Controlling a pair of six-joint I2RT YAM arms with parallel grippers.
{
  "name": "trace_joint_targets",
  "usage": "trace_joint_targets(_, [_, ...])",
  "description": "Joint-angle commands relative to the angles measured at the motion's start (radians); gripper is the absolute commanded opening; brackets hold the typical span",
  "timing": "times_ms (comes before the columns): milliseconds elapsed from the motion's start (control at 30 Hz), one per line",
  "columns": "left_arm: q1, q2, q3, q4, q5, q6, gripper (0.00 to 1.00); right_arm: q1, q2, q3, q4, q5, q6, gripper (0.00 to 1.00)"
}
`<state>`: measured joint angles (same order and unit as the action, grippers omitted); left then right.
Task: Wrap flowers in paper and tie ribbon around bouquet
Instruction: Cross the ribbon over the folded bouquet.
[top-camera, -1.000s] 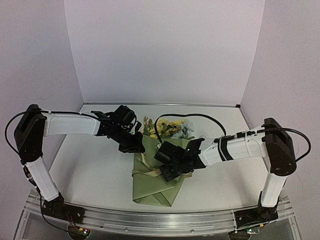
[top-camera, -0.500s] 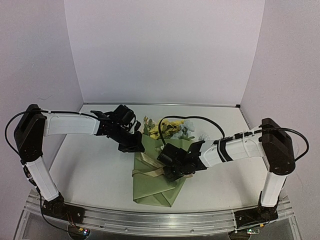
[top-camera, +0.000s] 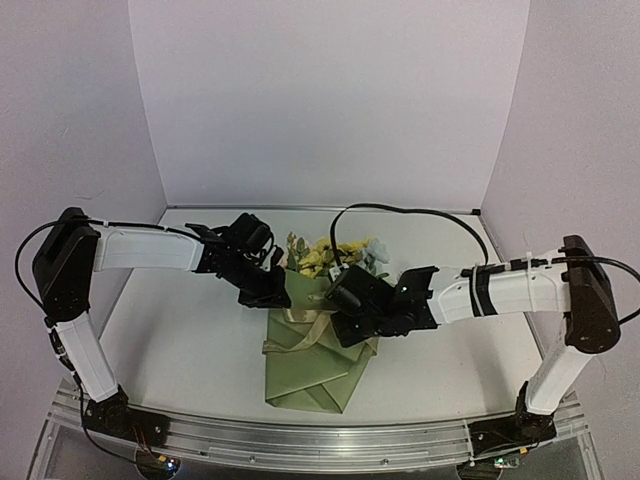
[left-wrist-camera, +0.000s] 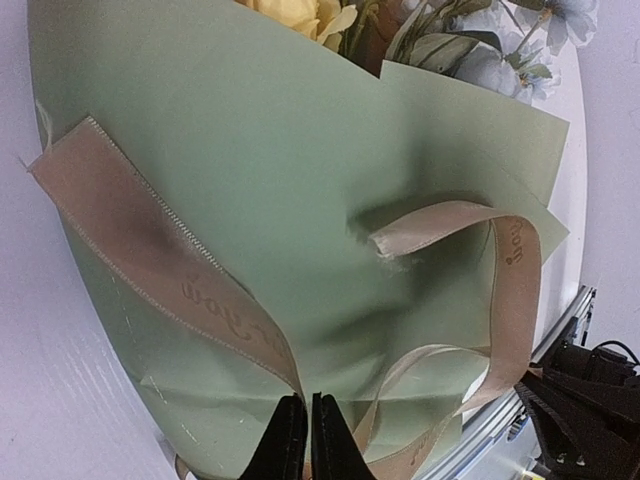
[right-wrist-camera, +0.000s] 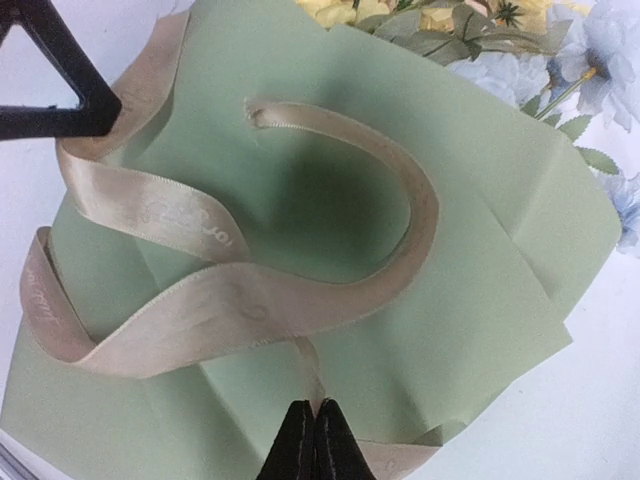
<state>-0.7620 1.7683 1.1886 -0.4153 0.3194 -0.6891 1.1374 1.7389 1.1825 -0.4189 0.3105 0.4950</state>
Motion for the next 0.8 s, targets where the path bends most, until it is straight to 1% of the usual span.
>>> trace_joint_targets(0, [0.006,-0.005,-0.024,0.046,-0.031,-0.010,0.06,-0.004,-0.032,0.001,-0.003,0.087,0.000,0.03])
trace_joint_targets(100, [0.006,-0.016,-0.054,0.050,-0.046,-0.016,0.06,-0.006,-0.020,0.024,0.007,0.132,-0.016,0.01])
trace_joint_targets(167, [0.001,-0.030,-0.071,0.054,-0.059,-0.015,0.08,-0.006,-0.005,0.047,0.018,0.139,-0.034,0.00])
trace_joint_targets(333, [-0.005,-0.098,-0.104,0.101,-0.079,0.002,0.28,-0.007,0.019,0.073,0.041,0.131,-0.055,0.01])
trace_joint_targets(467, [-0.005,-0.153,-0.107,0.168,-0.057,0.019,0.33,-0.007,0.032,0.074,0.043,0.123,-0.052,0.01])
trace_joint_targets(567, [-0.008,-0.190,-0.101,0.217,-0.039,0.037,0.35,-0.007,0.023,0.058,0.059,0.125,-0.048,0.01])
trace_joint_targets(633, [-0.008,-0.186,-0.084,0.242,-0.023,0.053,0.37,-0.007,0.017,0.049,0.072,0.127,-0.048,0.01])
trace_joint_targets(767, [-0.009,-0.070,0.013,0.278,0.028,0.066,0.35,-0.007,0.004,0.026,0.109,0.124,-0.041,0.01])
